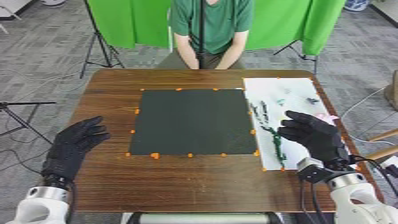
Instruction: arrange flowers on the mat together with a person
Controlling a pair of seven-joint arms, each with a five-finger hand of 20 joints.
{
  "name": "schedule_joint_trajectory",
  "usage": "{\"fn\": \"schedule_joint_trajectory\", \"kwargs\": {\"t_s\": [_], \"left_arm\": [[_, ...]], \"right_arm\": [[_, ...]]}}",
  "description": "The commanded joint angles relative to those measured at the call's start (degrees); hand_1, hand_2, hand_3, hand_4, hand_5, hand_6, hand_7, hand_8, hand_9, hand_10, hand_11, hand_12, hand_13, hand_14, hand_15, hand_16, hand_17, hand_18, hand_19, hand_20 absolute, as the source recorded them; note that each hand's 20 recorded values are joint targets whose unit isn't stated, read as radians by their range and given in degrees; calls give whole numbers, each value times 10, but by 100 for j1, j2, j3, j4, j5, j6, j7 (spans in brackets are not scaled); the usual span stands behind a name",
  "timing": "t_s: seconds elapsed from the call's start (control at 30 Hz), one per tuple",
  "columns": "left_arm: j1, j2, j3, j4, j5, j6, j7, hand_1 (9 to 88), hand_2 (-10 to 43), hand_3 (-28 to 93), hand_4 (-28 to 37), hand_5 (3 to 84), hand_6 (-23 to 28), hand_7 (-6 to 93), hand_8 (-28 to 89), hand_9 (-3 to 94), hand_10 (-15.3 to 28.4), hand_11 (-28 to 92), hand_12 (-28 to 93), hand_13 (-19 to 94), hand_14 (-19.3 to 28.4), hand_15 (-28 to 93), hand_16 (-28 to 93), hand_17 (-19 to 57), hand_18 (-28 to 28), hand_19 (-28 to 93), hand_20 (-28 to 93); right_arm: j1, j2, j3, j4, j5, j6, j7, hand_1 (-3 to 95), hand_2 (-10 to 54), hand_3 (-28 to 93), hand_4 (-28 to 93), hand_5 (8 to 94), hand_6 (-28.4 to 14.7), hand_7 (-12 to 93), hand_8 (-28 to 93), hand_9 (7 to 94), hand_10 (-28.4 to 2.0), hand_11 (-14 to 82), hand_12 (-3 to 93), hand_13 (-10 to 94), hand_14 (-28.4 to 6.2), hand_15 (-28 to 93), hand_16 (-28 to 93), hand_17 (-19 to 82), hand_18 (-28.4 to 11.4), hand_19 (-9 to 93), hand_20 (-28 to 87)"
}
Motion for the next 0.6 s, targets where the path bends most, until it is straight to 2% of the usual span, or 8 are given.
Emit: {"fn": "schedule_joint_trajectory", "kwargs": {"t_s": [0.03,0.23,0.43,0.6], "left_arm": [[84,-50,-24,-12,-6,-13,-8,310,78,696,-206,484,61,222,-86,434,166,343,182,399,192,493,-7,1,239,597,55],[61,-52,-40,-9,1,-25,-30,310,78,696,-206,484,61,223,-86,435,166,343,182,399,192,494,-7,1,240,597,56],[116,-27,-57,-32,-24,20,17,309,77,696,-206,483,61,225,-87,435,166,344,182,399,192,494,-7,0,240,597,56],[186,8,-144,-72,-29,26,39,309,77,696,-207,483,61,225,-86,434,167,344,182,398,192,494,-7,0,240,597,57]], "right_arm": [[3,1,-19,-18,17,31,-9,160,108,876,-219,533,-43,225,-99,556,-162,177,224,477,-148,338,220,166,-211,515,244],[-26,-3,23,-33,6,29,-18,160,107,876,-219,532,-42,226,-99,556,-162,179,224,477,-148,343,221,165,-211,516,246],[-61,9,56,-66,26,37,-41,159,108,876,-219,534,-42,227,-100,557,-161,182,225,477,-148,346,221,165,-212,516,247],[-100,83,110,-120,-19,-7,-85,160,108,875,-219,533,-43,226,-101,552,-162,175,222,475,-148,335,215,168,-212,514,245]]}}
